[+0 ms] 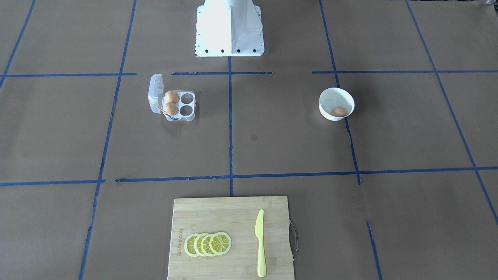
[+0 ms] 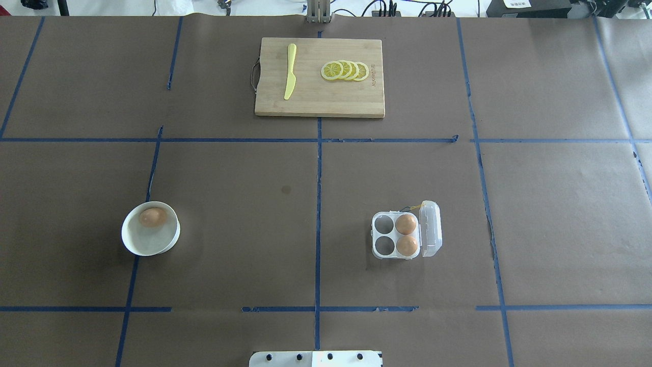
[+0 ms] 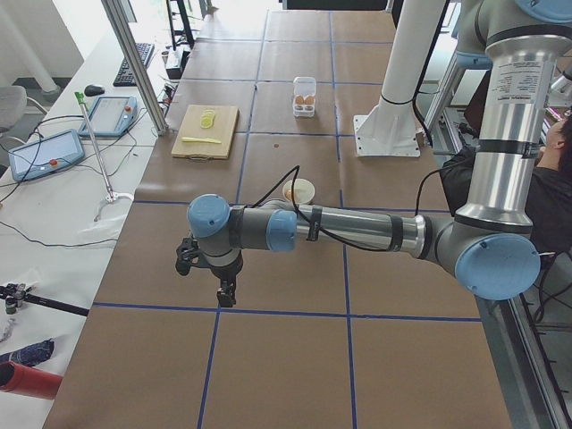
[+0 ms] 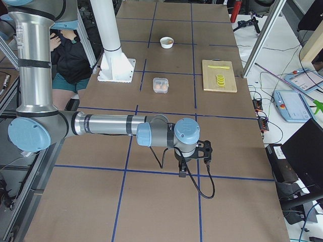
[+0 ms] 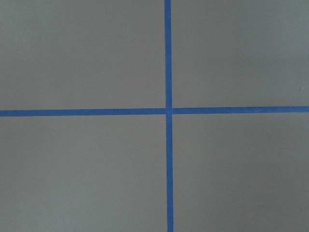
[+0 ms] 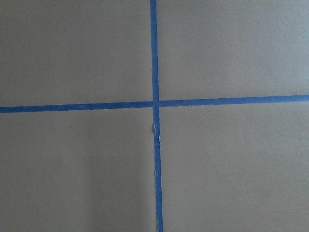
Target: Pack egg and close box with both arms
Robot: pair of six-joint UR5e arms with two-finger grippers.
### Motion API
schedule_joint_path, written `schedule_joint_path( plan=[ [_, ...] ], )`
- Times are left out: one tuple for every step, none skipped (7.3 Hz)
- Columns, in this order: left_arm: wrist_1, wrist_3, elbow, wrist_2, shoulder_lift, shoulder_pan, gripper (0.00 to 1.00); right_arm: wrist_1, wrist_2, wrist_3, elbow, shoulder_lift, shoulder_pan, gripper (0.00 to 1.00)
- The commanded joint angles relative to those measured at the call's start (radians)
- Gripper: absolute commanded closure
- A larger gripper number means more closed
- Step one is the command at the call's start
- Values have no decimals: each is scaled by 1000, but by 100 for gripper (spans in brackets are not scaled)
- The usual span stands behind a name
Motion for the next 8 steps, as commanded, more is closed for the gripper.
schedule_joint_path(
  plan=[
    [0,2,-8,-1,1,0,0,0,2,-8,4,-3,2,0],
    [0,0,-38,-2,1,0,0,0,2,-5,3,-3,0,0],
    [-2,-6,-82,0,0,0,0,0,5,-4,3,-3,0,0],
    [-12,-8,-160,0,-20,0,0,0,6,-2,6,-2,0,0],
    [-17,-9,-191,-3,-84,2,0,0,5,2,6,1,0,0],
    [-47,-9,-178,3,-171,52,0,0,5,2,7,2,0,0],
    [-60,-70,-175,2,-192,124,0,0,5,4,7,2,0,0],
    [-65,-113,-199,-5,-219,182,0,0,6,4,6,2,0,0]
  ],
)
